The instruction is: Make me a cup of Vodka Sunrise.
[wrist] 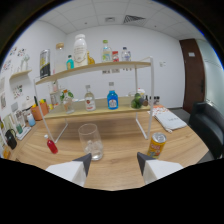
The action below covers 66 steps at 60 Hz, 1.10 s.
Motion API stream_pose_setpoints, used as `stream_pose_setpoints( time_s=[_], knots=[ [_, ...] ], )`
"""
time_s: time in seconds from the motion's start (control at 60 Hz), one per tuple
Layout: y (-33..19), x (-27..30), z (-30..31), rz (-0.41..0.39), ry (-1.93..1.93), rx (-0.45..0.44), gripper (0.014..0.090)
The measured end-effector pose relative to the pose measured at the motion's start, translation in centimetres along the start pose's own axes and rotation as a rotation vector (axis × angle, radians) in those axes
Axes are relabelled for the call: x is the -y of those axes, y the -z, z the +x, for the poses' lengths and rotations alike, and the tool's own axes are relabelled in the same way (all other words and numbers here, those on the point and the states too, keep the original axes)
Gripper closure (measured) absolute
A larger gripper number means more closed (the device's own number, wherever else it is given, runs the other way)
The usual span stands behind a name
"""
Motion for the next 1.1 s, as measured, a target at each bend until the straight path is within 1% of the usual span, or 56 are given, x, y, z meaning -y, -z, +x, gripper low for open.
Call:
stream_pose_setpoints(
  time_s=[0.117, 0.183, 0.317, 0.417, 0.533, 0.583, 0.667, 0.783, 0.867, 0.933, 1.0, 1.1],
  knots=[
    [0.0, -0.9, -4.4, -0.013, 0.018, 0.021, 0.0195],
    [-0.5, 0.0, -6.7, -0.001, 0.014, 0.037, 0.0192],
    [-2.7, 4.4, -11.2, 0.066, 0.028, 0.088, 0.0193],
    [-5.0, 8.1, -14.0, 0.123, 0.033, 0.11, 0.0194],
    [-8.5, 11.1, -16.6, 0.156, 0.033, 0.121, 0.0199],
    [-10.1, 12.0, -17.5, 0.171, 0.036, 0.125, 0.0214],
    [-12.8, 12.9, -18.4, 0.176, 0.058, 0.109, 0.0274],
    [-16.1, 13.2, -18.7, 0.151, 0.068, 0.083, 0.0391],
    [-17.9, 13.1, -18.4, 0.124, 0.063, 0.045, 0.0482],
    [-18.7, 12.9, -18.3, 0.107, 0.052, 0.04, 0.0564],
    [-19.1, 12.8, -18.4, 0.096, 0.047, 0.046, 0.0673],
    [-19.0, 12.7, -18.4, 0.087, 0.073, 0.035, 0.0685]
  ],
)
